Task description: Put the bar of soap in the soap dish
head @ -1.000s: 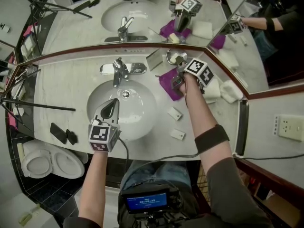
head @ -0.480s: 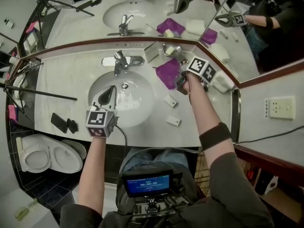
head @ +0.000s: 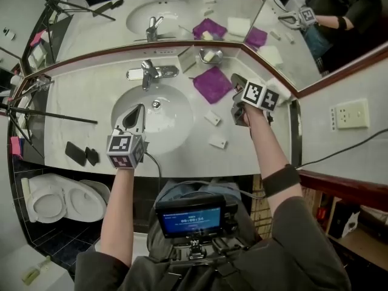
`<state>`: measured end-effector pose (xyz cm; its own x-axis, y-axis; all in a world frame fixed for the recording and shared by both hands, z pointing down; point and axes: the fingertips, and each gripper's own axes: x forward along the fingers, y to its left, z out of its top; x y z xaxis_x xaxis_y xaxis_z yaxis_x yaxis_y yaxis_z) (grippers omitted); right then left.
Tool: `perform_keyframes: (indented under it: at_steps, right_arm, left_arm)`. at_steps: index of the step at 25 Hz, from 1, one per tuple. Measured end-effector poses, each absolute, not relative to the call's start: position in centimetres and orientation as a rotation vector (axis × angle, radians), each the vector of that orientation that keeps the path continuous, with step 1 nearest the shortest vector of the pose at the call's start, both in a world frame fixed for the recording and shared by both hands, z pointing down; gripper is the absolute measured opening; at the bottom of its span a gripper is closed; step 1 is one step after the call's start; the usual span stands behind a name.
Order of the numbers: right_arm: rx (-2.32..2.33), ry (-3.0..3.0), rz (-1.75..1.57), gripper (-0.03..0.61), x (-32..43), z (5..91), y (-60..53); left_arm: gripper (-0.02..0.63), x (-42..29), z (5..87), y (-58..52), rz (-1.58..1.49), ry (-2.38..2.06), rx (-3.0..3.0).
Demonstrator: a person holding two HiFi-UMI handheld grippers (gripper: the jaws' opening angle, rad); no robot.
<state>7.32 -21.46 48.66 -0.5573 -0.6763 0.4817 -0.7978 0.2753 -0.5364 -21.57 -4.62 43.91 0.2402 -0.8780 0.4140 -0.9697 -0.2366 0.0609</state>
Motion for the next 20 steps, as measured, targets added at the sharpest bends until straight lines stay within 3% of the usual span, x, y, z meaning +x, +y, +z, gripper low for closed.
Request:
perform_keyframes:
  at_steps: [14, 20]
  right_arm:
    - [1.379, -2.307, 0.788, 0.006, 13.1, 49.7, -16.5]
    - [1.355, -2.297, 0.782, 0.006, 13.8, 50.5, -15.5]
  left_arm:
    - [0.0, -21.0, 43.4, -4.3, 0.439, -1.691, 2.222]
    - [0.0, -21.0, 43.6, -4.3, 0.473, -1.695, 2.243]
